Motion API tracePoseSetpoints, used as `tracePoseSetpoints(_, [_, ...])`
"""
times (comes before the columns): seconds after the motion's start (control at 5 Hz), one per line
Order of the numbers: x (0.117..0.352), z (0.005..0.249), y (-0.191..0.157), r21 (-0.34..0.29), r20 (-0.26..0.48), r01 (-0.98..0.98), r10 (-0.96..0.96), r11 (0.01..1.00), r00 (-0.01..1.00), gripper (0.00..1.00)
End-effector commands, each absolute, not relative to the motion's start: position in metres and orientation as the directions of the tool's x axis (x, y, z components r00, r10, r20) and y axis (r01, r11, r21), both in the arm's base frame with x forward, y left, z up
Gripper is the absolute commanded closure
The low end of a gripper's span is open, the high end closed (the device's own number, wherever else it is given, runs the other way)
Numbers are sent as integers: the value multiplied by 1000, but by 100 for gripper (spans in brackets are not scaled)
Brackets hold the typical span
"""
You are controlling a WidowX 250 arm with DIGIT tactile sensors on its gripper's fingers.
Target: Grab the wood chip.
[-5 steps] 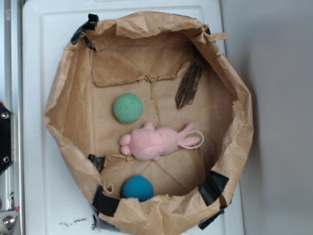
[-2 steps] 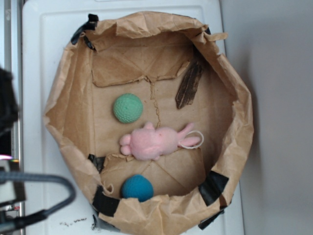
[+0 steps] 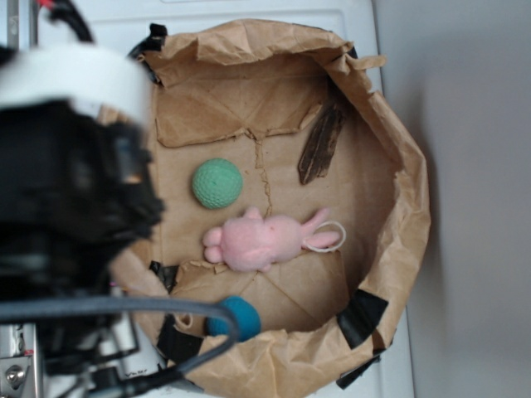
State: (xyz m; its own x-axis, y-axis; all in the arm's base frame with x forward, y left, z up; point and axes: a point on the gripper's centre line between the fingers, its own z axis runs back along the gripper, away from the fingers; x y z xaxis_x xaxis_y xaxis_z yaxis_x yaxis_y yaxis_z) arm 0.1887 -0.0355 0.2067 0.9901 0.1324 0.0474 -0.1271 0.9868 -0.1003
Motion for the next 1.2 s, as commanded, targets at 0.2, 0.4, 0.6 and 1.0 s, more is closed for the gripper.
tracePoseSetpoints(0.2, [194,221,-35,-114,104,-117,129,987,986,0])
tracePoseSetpoints(0.4, [194,221,-35,-114,104,-117,129,987,986,0])
tracePoseSetpoints(0.6, [212,186,-30,-47,153,-185,190,982,970,0])
tracePoseSetpoints(1.0, [257,137,-6,-6,248,-260,254,966,935,0])
